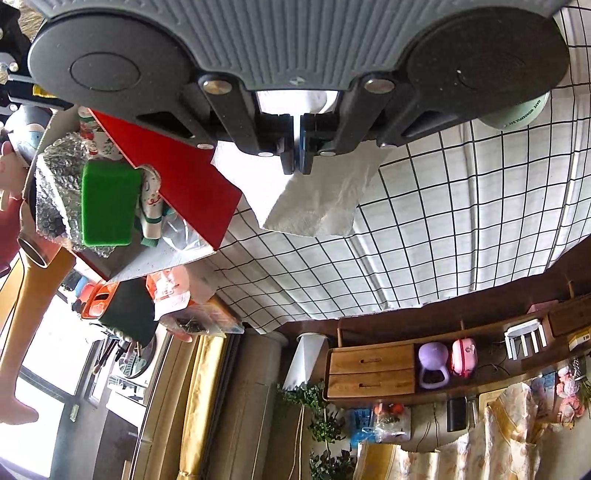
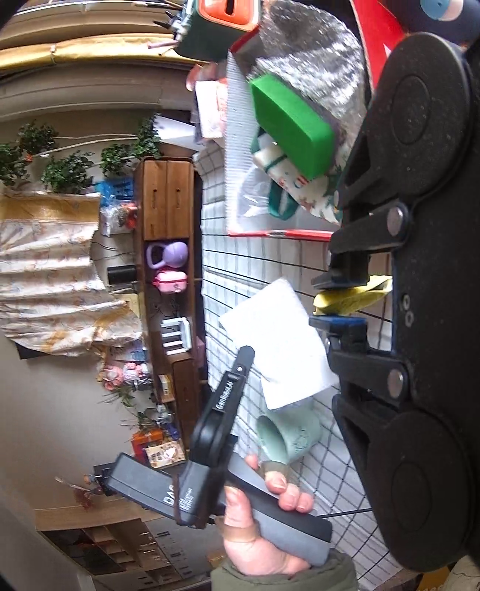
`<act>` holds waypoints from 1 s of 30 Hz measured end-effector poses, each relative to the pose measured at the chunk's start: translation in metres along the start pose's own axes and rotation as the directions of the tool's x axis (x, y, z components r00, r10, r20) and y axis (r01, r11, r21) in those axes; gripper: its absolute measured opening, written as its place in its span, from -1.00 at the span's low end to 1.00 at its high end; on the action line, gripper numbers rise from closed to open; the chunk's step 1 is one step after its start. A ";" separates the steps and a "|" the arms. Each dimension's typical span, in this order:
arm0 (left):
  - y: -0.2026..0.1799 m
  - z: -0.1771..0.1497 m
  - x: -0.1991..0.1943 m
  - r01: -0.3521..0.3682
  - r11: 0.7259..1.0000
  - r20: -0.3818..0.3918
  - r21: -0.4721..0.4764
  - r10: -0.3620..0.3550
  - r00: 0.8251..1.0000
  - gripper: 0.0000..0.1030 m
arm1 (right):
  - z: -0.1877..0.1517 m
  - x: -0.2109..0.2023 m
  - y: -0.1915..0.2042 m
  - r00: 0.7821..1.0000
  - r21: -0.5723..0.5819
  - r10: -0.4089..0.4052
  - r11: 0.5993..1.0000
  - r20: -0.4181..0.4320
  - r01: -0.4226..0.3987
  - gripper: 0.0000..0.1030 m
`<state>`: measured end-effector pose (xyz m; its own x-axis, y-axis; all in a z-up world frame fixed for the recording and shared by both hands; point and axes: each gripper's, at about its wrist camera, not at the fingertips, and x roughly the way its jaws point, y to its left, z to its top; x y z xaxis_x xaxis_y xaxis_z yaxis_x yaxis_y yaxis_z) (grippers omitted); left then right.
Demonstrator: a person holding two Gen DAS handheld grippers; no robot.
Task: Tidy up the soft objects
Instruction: 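Grasp the white tissue with the left tool while the right tool lifts the yellow cloth, then carry the tissue and yellow cloth over the red box with both tools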
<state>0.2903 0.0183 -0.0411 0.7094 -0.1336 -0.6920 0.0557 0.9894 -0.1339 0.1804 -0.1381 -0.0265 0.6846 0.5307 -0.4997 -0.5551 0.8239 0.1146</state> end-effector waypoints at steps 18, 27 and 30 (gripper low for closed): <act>-0.096 0.042 -0.040 0.130 0.983 0.065 0.131 -0.140 0.988 -0.95 | 0.042 -0.065 -0.083 0.949 0.077 -0.243 0.970 0.200 0.232 -0.73; -0.164 0.045 -0.011 0.201 0.956 0.023 0.213 -0.210 0.977 -0.95 | 0.029 -0.061 -0.130 0.923 0.148 -0.336 0.939 0.189 0.312 -0.73; -0.178 0.044 0.003 0.205 0.953 0.007 0.226 -0.212 0.977 -0.95 | 0.025 -0.052 -0.140 0.918 0.168 -0.356 0.930 0.176 0.328 -0.73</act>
<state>0.3130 -0.1553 0.0119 0.6865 -0.3395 -0.6430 0.3566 0.9279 -0.1091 0.2344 -0.2763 0.0045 0.9090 0.2291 -0.3483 -0.2121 0.9734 0.0866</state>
